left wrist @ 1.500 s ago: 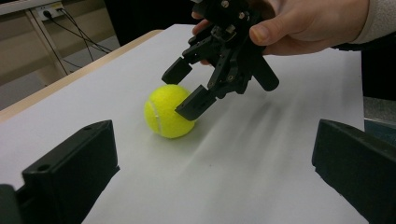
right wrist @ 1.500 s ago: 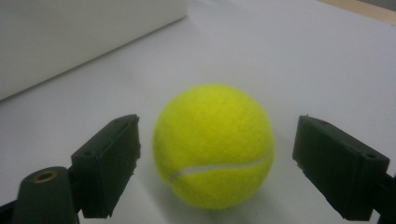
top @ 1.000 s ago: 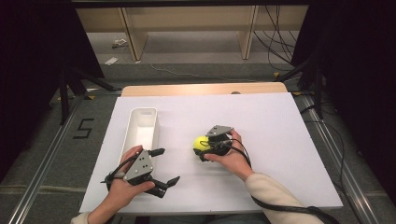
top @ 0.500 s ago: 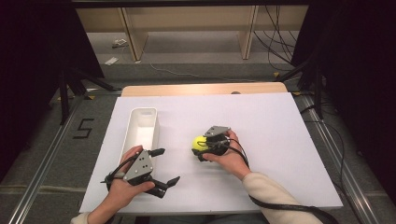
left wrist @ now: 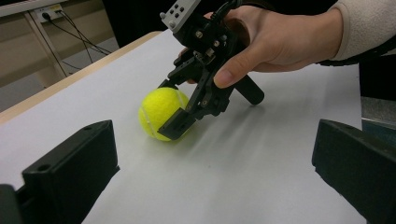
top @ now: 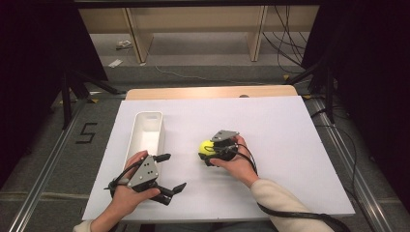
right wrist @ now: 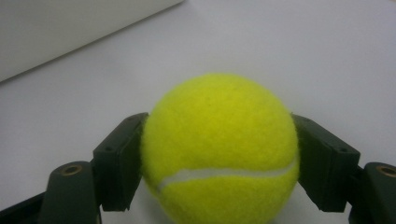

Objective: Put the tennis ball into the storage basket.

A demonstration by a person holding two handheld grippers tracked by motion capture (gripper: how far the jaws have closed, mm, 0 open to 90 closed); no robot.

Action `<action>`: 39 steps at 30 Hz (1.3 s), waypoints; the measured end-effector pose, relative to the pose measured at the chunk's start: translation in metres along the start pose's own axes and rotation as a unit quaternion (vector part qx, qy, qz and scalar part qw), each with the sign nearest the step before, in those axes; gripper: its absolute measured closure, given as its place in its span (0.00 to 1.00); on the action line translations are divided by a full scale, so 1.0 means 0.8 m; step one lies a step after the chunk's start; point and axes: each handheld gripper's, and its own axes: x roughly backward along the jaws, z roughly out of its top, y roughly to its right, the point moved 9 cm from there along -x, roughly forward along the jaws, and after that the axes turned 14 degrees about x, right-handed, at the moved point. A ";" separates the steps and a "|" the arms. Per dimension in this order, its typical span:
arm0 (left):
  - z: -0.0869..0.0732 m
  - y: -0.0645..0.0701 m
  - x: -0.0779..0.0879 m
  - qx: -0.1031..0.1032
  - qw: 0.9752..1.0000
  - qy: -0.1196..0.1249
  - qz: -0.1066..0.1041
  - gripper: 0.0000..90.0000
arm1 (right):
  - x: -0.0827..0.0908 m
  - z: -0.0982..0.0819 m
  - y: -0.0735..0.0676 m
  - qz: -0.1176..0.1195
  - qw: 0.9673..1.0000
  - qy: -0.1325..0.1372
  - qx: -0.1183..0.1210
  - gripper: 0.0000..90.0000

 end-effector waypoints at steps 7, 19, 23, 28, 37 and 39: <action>0.000 0.000 0.000 -0.001 1.000 0.000 0.001 0.00 | 0.001 0.000 0.000 0.000 1.000 0.000 -0.003 0.29; 0.001 0.000 0.001 -0.002 1.000 0.001 0.000 0.00 | 0.008 0.008 0.004 -0.003 1.000 0.019 -0.001 0.29; 0.001 0.001 0.001 -0.002 1.000 0.001 -0.001 0.00 | 0.011 0.012 0.004 -0.004 1.000 0.024 -0.002 0.29; 0.001 0.001 0.001 -0.001 1.000 0.001 -0.001 0.00 | 0.013 0.014 0.005 -0.005 1.000 0.029 -0.002 0.29; 0.001 0.001 0.001 -0.002 1.000 0.001 -0.002 0.00 | 0.015 0.017 0.004 -0.005 0.999 0.031 -0.003 0.29; 0.001 0.002 0.001 -0.002 1.000 0.001 -0.002 0.00 | 0.016 0.018 0.005 -0.005 0.999 0.033 -0.001 0.29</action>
